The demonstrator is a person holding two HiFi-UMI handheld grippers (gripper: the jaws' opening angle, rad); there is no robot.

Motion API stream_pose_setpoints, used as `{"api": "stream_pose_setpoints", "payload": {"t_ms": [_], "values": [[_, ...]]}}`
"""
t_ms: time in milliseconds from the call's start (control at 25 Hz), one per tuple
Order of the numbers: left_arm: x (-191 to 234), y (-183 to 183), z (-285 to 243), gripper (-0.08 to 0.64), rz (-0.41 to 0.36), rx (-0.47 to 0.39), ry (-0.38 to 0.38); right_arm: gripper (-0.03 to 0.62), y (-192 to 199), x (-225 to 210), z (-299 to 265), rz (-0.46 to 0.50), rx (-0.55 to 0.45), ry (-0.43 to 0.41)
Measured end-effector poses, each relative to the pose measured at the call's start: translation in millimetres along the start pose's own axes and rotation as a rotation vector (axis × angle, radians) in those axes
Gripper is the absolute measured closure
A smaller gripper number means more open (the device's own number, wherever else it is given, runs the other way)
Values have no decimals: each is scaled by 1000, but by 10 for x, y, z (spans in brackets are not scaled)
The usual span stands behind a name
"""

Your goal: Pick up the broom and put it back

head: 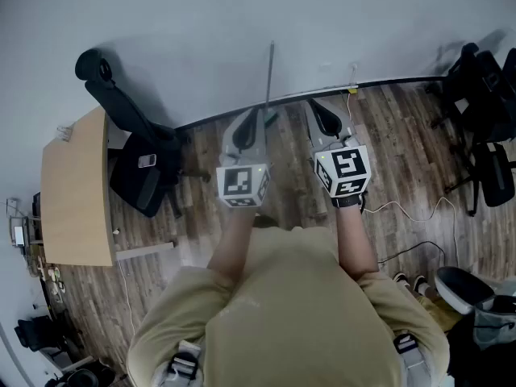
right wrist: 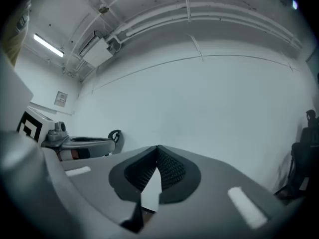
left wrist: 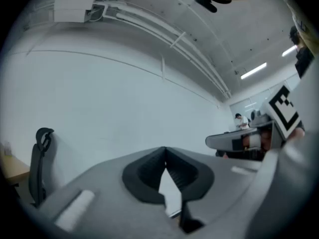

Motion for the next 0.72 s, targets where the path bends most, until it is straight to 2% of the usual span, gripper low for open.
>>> {"api": "stream_pose_setpoints", "payload": {"t_ms": [200,440,600,720], "values": [[-78,-39,12,558,-13,-19,28,589,12,-24,41,-10,-10,1],[86,259,-43,558,52,38,18,589,278,-1,-91,-29,48,-25],[262,547,-314,558,95,71,52,589,574,-91,-424,-76,111,-8],[456,626,-591,558,87,71,79,589,655,-172,-786,-105,134,-3]]}}
Point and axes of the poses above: the fingertips, and each gripper's own axes: z backward along the fingers, x to its left, y out of its underside, the point moved 5 cm from there along z, backward along the fingers
